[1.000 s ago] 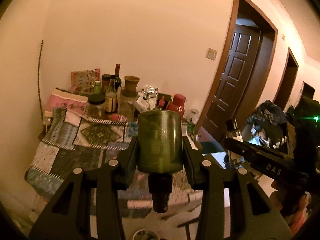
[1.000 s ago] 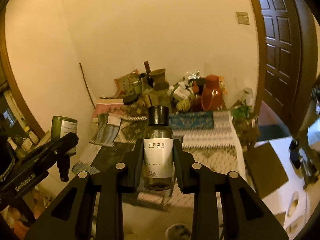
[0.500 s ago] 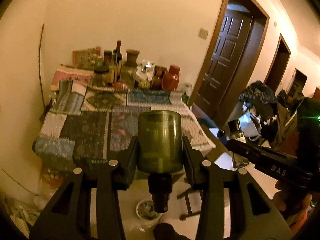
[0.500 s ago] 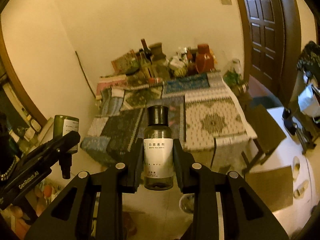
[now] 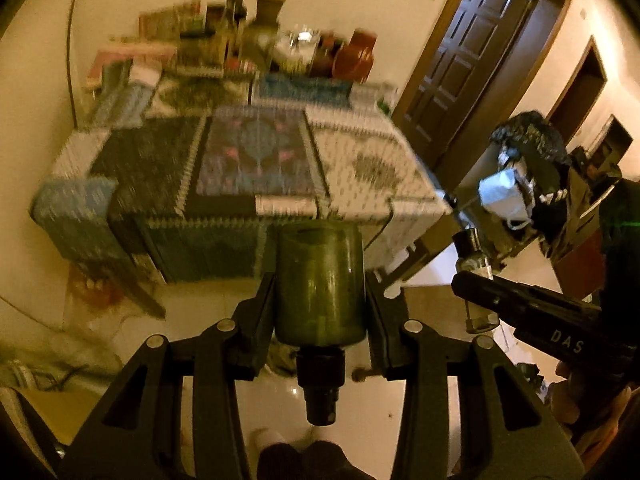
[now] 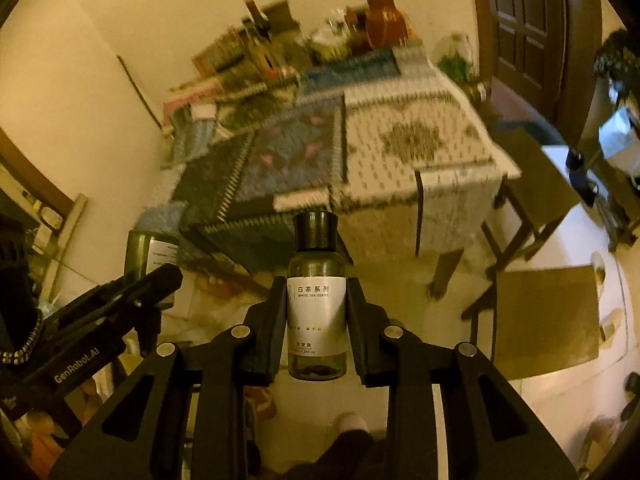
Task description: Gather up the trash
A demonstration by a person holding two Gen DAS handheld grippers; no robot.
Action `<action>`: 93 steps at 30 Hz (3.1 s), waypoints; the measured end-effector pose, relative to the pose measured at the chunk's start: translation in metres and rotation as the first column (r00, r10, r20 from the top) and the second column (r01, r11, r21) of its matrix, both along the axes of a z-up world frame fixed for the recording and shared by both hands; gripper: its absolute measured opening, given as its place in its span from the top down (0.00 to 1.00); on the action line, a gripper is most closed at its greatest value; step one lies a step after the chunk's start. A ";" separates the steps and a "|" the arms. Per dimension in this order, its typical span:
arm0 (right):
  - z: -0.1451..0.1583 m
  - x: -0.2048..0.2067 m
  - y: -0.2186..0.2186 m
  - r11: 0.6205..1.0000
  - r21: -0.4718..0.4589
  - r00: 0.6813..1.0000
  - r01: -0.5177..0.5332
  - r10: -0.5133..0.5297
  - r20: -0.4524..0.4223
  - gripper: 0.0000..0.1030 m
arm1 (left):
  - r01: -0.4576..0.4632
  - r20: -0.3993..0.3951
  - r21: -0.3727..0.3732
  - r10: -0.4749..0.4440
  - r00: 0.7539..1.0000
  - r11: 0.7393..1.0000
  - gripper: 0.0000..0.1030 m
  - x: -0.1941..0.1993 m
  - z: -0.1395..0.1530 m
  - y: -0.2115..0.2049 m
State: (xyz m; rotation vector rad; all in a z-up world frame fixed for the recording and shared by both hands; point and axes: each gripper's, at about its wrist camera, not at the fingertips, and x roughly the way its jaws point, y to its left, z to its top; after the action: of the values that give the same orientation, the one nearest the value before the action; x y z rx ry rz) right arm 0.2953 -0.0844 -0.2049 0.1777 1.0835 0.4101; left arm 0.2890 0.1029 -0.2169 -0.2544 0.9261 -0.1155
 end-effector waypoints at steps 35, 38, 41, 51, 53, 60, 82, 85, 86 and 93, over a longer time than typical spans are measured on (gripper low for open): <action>-0.194 0.054 -0.056 0.995 -0.062 0.974 -0.074 0.058 -0.220 0.51 | -0.140 -0.429 -0.004 0.125 0.895 0.990 0.54 0.072 -0.282 -0.053; -0.182 0.051 -0.062 0.995 -0.060 0.977 -0.079 0.065 -0.203 0.51 | -0.152 -0.426 0.015 0.144 0.893 0.988 0.54 0.067 -0.271 -0.054; -0.162 0.045 -0.067 0.994 -0.069 0.981 -0.090 0.076 -0.178 0.51 | -0.165 -0.402 0.037 0.166 0.900 0.986 0.54 0.058 -0.247 -0.054; -0.056 0.009 -0.070 0.992 -0.057 0.994 -0.112 0.110 -0.027 0.51 | -0.188 -0.225 0.057 0.196 0.955 0.981 0.54 -0.001 -0.112 -0.056; -0.030 -0.004 -0.068 0.992 -0.055 0.993 -0.116 0.117 0.025 0.51 | -0.181 -0.170 0.058 0.188 0.967 0.982 0.54 -0.017 -0.078 -0.057; 0.065 -0.071 -0.064 0.993 -0.036 0.963 -0.109 0.115 0.245 0.51 | -0.133 0.068 0.085 0.127 0.990 0.987 0.54 -0.082 0.038 -0.064; 0.194 -0.252 -0.065 1.000 0.016 0.746 -0.016 0.001 0.666 0.06 | -0.150 0.557 0.112 0.063 0.828 0.982 0.10 -0.321 0.222 -0.067; 0.196 -0.263 -0.065 1.000 0.012 0.737 -0.009 -0.002 0.675 0.04 | -0.156 0.562 0.116 0.065 0.825 0.981 0.10 -0.327 0.223 -0.066; 0.197 -0.265 -0.065 1.000 0.009 0.736 -0.007 -0.001 0.677 0.04 | -0.157 0.562 0.116 0.065 0.824 0.981 0.10 -0.329 0.223 -0.066; 0.197 -0.274 -0.063 1.000 0.000 0.732 -0.008 0.006 0.681 0.04 | -0.162 0.563 0.117 0.069 0.824 0.980 0.10 -0.335 0.223 -0.064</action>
State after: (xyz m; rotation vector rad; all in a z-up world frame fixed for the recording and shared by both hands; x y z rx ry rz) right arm 0.0217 -0.1478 -0.0074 0.0129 0.3460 0.4343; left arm -0.0459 0.0385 0.0062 -0.1129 0.3281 0.0020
